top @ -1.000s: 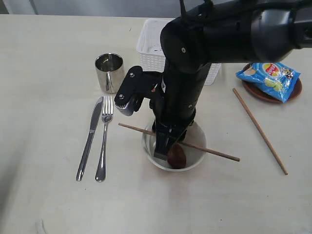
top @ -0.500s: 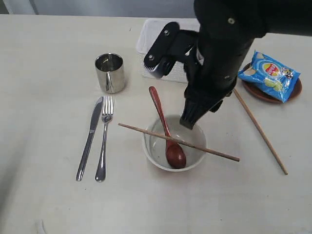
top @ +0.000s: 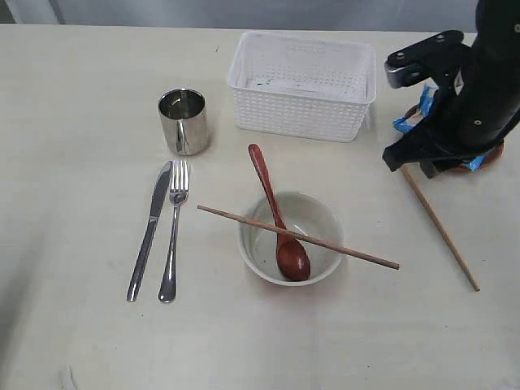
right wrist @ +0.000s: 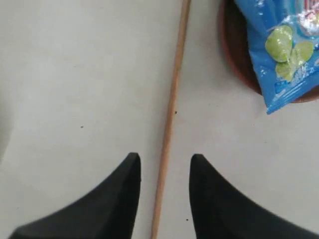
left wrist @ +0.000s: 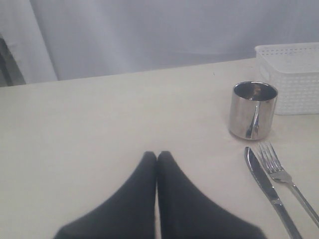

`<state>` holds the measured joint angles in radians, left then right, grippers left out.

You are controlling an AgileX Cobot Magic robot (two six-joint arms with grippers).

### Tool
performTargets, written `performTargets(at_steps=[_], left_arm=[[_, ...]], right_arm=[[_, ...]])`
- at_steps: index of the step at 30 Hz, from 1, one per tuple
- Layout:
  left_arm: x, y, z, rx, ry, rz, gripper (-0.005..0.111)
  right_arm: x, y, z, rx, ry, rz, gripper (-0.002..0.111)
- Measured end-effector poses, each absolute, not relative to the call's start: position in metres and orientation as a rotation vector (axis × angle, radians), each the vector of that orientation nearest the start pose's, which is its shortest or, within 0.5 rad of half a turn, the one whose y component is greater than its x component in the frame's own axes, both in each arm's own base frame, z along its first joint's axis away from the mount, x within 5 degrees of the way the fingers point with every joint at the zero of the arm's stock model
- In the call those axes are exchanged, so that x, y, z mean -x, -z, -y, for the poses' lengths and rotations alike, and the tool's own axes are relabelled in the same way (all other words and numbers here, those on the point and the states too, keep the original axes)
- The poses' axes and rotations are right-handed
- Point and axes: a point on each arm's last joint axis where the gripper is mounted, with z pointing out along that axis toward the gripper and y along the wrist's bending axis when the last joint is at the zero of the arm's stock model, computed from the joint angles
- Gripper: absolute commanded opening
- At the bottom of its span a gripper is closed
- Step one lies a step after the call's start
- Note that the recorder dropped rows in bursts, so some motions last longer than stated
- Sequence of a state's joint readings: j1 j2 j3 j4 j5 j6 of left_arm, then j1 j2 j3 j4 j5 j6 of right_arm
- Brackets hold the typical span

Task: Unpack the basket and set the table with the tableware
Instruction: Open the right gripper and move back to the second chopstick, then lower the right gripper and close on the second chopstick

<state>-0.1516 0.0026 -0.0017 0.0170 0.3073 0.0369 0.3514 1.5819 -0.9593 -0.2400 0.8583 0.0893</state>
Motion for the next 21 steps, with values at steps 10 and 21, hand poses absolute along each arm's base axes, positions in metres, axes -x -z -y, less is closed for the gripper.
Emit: performTargets(at_steps=[10,21], left_arm=[[-0.054,-0.186,0.008,-0.179,0.066,-1.783,0.000],[-0.054,-0.186,0.008,-0.179,0.066,-1.783,0.000]], right_arm=[[-0.277,-0.180,-0.068,0.467,0.129,-2.841,0.040],[-0.284,-0.147,-0.069,0.512,0.151,-2.914,0.040]])
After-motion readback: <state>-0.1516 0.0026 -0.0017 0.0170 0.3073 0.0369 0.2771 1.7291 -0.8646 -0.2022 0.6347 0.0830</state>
